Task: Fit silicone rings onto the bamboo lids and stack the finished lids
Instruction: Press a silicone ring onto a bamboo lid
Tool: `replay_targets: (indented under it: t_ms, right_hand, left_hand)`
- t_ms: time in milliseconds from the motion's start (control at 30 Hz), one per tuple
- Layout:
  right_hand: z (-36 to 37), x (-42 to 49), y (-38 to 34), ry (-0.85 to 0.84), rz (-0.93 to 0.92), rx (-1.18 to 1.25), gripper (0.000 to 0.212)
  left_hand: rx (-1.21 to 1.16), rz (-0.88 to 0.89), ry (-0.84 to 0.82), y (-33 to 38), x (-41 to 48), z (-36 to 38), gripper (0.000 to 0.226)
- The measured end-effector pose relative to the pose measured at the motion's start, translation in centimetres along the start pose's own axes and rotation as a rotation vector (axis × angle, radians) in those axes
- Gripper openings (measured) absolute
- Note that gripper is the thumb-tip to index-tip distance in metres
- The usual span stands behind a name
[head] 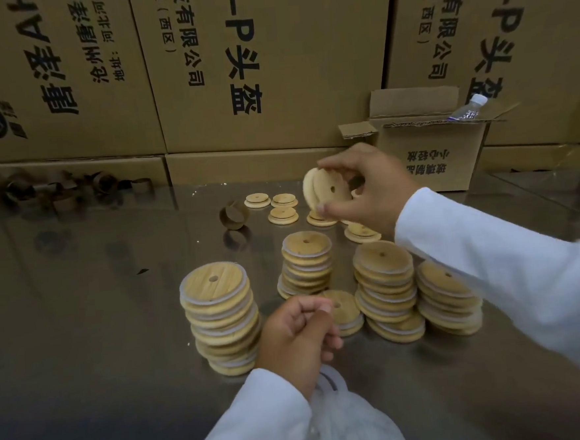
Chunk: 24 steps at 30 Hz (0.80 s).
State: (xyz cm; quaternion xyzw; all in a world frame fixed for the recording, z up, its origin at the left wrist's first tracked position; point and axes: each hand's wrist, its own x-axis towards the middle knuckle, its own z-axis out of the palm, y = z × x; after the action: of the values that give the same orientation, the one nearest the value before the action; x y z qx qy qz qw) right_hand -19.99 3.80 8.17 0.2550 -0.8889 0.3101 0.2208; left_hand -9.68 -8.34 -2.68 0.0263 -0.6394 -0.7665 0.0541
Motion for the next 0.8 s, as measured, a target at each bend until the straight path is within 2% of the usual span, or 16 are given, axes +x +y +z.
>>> replay_targets:
  t_ms: [100,200,300,367,467,567,667,733,800]
  right_hand:
    - [-0.6,-4.5,-2.5,-0.014,-0.168,0.017,0.068]
    - [-0.1,-9.0,-3.3,-0.026,-0.203,-0.022,0.076]
    - [1.6,-12.3,-2.7,-0.014,-0.184,-0.058,0.078]
    - [2.6,-13.7,-2.4,0.018,-0.173,-0.051,0.074]
    - [3.6,-14.6,-2.0,0.054,-0.239,-0.088,0.068]
    - [3.9,-14.9,-1.9,0.059,-0.229,-0.103,0.077]
    - [4.0,-14.9,-1.6,0.065,-0.048,-0.17,0.09]
    - [4.0,-15.0,-1.2,0.004,0.065,-0.249,0.081]
    - [4.2,-15.1,-0.7,-0.07,0.091,-0.306,0.056]
  left_hand:
    - [-0.099,-0.073,0.028,0.4,0.1,0.1,0.037]
    - [-0.197,-0.163,-0.005,0.9,0.5,-0.2,0.063]
    - [-0.255,-0.213,-0.087,1.3,0.2,-0.4,0.067]
    - [-0.179,-0.162,-0.141,1.1,-0.3,-0.4,0.053]
    - [0.032,0.004,-0.159,0.5,-0.7,-0.5,0.012]
    - [0.123,0.081,-0.11,0.4,-0.7,-0.6,0.016]
    - [0.135,0.133,-0.003,0.7,-0.4,-0.8,0.016]
    - [0.153,0.196,0.062,0.9,-0.2,-1.0,0.015]
    - [0.134,0.235,0.104,1.0,-0.2,-1.2,0.015]
